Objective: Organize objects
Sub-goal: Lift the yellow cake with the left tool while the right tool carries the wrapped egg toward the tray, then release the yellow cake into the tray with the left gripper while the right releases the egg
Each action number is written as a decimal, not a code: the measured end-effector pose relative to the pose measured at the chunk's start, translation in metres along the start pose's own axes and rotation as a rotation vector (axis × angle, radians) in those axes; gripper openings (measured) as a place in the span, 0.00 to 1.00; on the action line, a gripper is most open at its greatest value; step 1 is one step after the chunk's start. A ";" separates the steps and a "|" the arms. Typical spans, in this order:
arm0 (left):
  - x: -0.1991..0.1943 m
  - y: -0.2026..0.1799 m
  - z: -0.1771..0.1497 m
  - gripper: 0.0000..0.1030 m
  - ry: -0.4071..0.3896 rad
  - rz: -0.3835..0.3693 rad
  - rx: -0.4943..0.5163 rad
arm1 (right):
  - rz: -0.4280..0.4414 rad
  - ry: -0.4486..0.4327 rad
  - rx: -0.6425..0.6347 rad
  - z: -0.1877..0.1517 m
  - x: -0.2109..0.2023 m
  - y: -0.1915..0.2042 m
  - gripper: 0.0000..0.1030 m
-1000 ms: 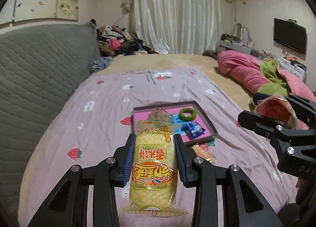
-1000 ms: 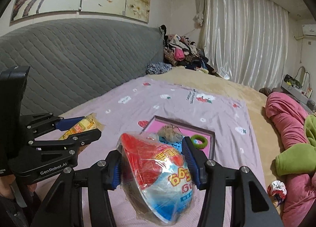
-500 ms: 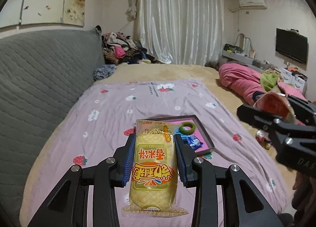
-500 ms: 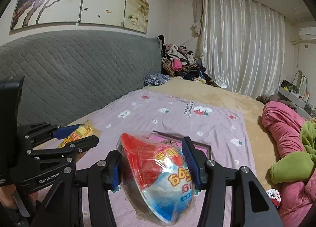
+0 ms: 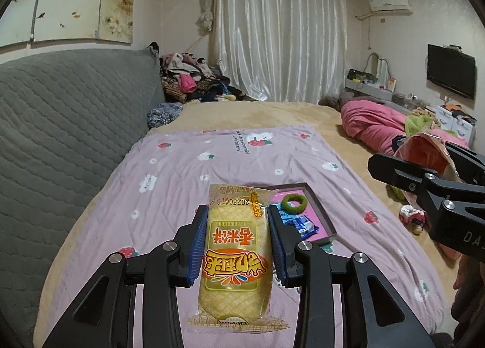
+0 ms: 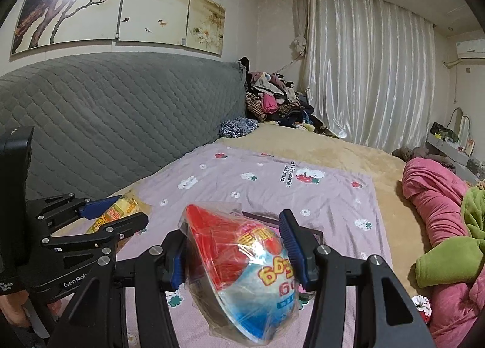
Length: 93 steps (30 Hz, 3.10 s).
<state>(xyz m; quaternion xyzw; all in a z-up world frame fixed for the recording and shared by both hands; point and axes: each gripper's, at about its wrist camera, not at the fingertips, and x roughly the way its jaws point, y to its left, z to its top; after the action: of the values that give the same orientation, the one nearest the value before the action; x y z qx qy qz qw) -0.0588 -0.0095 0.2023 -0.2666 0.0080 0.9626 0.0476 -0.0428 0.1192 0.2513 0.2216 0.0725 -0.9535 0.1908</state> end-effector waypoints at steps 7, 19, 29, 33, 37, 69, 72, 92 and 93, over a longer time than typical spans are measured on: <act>0.016 -0.005 0.012 0.38 0.001 -0.012 0.013 | -0.014 0.010 0.014 0.005 0.013 -0.012 0.53; 0.064 -0.010 0.034 0.38 0.017 -0.043 0.022 | -0.040 0.018 0.023 0.008 0.043 -0.032 0.53; 0.117 -0.015 0.043 0.38 0.045 -0.036 0.025 | -0.043 0.017 0.019 0.011 0.078 -0.053 0.53; 0.143 -0.020 0.043 0.38 0.054 -0.047 0.023 | -0.054 0.037 0.019 0.005 0.097 -0.063 0.53; 0.170 -0.027 0.042 0.38 0.067 -0.055 0.012 | -0.062 0.045 0.025 0.000 0.114 -0.074 0.53; 0.324 -0.061 -0.020 0.38 0.148 0.039 0.079 | -0.060 0.194 0.078 -0.081 0.256 -0.135 0.53; 0.337 -0.070 -0.032 0.38 0.168 0.004 0.083 | -0.052 0.215 0.098 -0.093 0.271 -0.141 0.53; 0.395 -0.086 -0.083 0.38 0.264 -0.069 0.147 | -0.092 0.320 0.090 -0.153 0.354 -0.158 0.53; 0.396 -0.087 -0.085 0.38 0.273 -0.070 0.149 | -0.093 0.321 0.091 -0.154 0.355 -0.157 0.53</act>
<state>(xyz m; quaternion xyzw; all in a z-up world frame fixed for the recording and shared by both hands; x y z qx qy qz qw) -0.3450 0.1082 -0.0735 -0.3906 0.0765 0.9120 0.0991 -0.3384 0.1800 -0.0376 0.3760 0.0692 -0.9159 0.1221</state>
